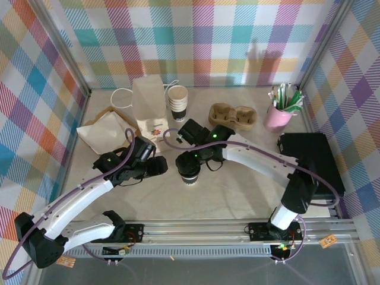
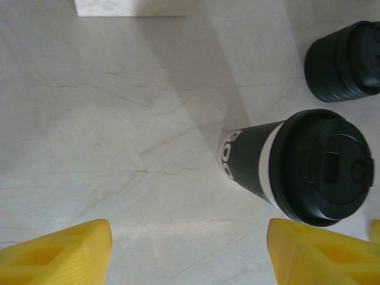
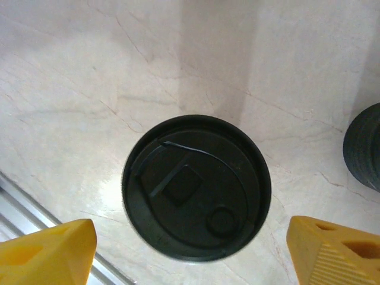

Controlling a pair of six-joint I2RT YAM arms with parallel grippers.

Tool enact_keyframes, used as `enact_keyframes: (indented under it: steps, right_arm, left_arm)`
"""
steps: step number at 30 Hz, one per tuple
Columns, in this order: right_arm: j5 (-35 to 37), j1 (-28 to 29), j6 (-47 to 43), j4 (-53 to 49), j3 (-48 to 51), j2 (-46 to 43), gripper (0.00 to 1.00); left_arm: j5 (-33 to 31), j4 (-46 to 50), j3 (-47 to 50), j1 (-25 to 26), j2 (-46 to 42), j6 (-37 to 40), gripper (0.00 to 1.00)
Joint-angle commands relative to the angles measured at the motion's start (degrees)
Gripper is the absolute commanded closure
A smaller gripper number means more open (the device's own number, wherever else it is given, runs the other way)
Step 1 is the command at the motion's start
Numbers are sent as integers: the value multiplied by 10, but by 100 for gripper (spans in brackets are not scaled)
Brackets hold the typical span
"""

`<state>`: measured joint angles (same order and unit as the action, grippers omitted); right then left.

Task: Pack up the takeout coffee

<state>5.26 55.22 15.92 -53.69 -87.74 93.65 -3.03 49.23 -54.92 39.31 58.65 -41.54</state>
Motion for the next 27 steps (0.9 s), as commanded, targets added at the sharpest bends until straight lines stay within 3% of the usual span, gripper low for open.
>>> enact_keyframes:
  steps: [1,5,12,22,27]
  right_arm:
    - [-25,-23,43,7,6,-40,27]
    - [-94,-72,81,41,56,-72,38]
    - [-143,-97,95,49,85,-76,40]
    - [-181,-98,117,61,90,-43,42]
    - [-179,-98,113,54,78,-20,37]
  left_arm:
    - [54,-67,19,-5,-3,-39,39]
    - [90,-125,42,-5,6,-74,51]
    - [122,-207,103,-5,5,-148,62]
    - [146,-274,150,-5,18,-190,65]
    - [156,-287,146,-5,30,-192,66]
